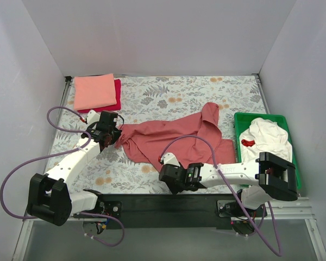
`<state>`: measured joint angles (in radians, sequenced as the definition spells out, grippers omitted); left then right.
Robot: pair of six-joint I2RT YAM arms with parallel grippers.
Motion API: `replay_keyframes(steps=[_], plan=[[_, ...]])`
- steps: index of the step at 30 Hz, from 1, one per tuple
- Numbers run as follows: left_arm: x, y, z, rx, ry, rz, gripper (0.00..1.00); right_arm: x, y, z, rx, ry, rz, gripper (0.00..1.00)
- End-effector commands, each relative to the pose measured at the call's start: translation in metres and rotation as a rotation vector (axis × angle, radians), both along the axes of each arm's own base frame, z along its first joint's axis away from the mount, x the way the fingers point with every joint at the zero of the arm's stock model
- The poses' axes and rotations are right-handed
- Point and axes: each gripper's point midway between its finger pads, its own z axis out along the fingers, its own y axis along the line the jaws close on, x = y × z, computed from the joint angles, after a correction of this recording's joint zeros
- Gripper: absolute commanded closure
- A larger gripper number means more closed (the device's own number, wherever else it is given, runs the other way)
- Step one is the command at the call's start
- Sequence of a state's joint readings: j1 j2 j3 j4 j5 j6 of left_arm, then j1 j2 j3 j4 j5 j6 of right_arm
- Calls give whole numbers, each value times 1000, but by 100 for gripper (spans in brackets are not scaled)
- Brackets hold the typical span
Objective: Fold and stack the t-shirts
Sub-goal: Flatten the tshirt out
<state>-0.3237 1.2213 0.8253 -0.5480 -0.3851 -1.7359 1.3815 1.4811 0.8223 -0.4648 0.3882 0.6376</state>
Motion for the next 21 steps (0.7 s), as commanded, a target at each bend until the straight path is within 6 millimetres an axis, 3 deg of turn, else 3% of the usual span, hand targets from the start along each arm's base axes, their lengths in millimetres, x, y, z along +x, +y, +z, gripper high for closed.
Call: replay_keyframes(steps=[1, 9, 12, 14, 15, 19, 21], plan=[[-2, 8, 7, 19, -16, 26, 100, 2, -8, -3, -19, -6, -56, 42], [-3, 13, 7, 40, -20, 46, 100, 1, -10, -18, -60, 41, -47, 54], [-3, 15, 8, 50, -16, 55, 100, 0, -11, -20, -63, 55, -47, 67], [-4, 17, 7, 59, -7, 60, 100, 0, -15, -22, -69, 60, -54, 81], [-4, 18, 6, 62, -3, 64, 100, 2, -16, -21, -67, 61, -62, 96], [-3, 21, 9, 73, -7, 78, 100, 13, -22, -14, -45, 35, -99, 99], [-1, 20, 12, 75, -12, 76, 100, 29, -24, 0, -5, -3, -126, 99]])
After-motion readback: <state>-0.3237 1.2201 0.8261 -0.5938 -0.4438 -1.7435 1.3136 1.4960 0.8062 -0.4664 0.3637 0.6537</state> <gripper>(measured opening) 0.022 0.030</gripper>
